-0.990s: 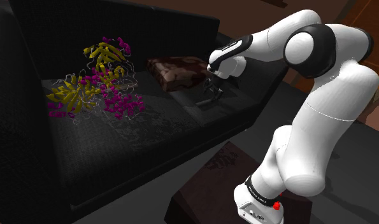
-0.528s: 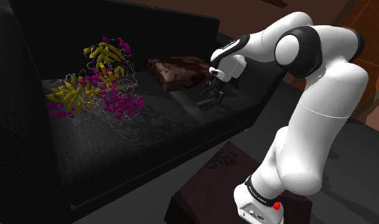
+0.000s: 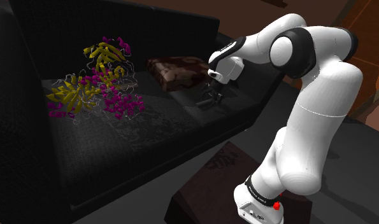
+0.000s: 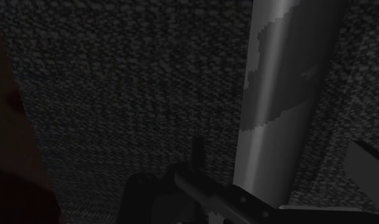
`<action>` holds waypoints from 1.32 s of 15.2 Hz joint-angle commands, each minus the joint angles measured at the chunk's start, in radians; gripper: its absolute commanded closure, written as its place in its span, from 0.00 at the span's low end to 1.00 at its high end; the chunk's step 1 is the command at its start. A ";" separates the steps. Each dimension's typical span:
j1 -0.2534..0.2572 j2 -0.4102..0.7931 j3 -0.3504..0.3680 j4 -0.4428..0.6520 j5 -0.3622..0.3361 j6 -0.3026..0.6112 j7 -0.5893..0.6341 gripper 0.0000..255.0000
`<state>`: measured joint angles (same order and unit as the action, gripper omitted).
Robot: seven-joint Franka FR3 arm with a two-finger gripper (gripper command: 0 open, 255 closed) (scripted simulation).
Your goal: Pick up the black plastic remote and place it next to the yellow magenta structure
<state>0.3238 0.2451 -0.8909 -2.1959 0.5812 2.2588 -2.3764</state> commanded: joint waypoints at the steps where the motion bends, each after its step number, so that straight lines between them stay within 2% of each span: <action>1: 0.000 0.000 0.000 0.000 0.000 0.000 0.000 0.00; 2: 0.000 0.000 0.000 0.000 0.000 0.000 0.000 1.00; 11: 0.000 0.000 0.000 0.000 0.000 0.000 0.000 1.00; 20: 0.048 -0.111 -0.052 0.026 -0.138 -0.067 0.111 1.00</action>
<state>0.3698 0.1406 -0.9391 -2.1772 0.4543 2.2019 -2.2747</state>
